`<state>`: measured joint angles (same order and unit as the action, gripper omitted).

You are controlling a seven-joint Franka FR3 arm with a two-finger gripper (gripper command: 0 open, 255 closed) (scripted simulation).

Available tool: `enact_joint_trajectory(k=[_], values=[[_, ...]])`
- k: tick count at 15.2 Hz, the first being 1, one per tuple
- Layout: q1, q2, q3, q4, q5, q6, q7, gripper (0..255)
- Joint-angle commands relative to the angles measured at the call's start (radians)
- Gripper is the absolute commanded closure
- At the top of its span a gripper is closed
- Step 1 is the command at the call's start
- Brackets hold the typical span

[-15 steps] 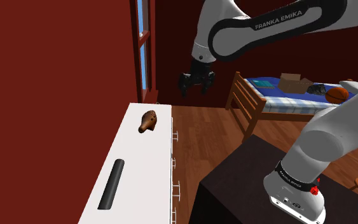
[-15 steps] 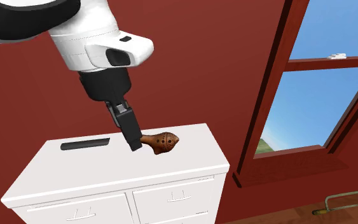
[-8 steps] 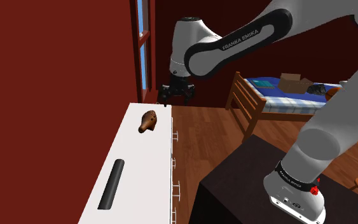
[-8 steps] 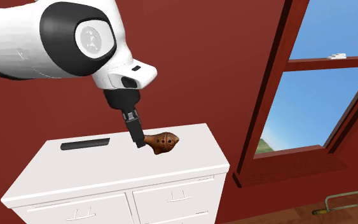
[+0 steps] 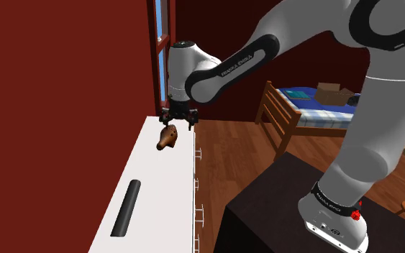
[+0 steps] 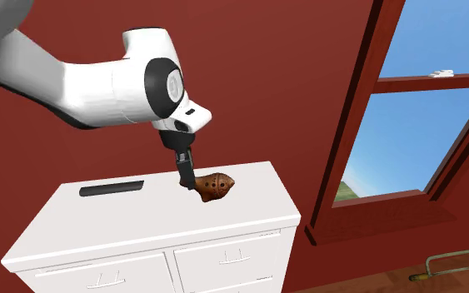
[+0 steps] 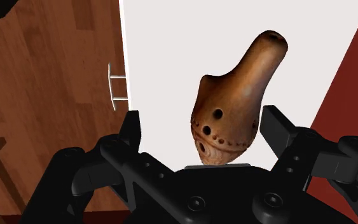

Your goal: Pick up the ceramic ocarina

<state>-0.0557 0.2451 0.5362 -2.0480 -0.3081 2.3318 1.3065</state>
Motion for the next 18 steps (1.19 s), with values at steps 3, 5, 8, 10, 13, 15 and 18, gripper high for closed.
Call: enact_joint_trajectory(k=[3, 5, 8, 10, 13, 15, 18], values=[[0.073, 0.177, -0.051, 0.155, -0.097, -0.013, 0.149, 0], [0.108, 0.254, -0.077, 0.234, -0.123, -0.024, 0.198, 0], [0.117, 0.278, -0.09, 0.228, -0.14, 0.004, 0.211, 0], [0.122, 0.295, -0.098, 0.226, -0.151, 0.022, 0.22, 0], [0.129, 0.317, -0.108, 0.224, -0.167, 0.044, 0.232, 0], [0.129, 0.319, -0.109, 0.226, -0.167, 0.045, 0.231, 255], [0.128, 0.32, -0.11, 0.225, -0.168, 0.047, 0.23, 255]])
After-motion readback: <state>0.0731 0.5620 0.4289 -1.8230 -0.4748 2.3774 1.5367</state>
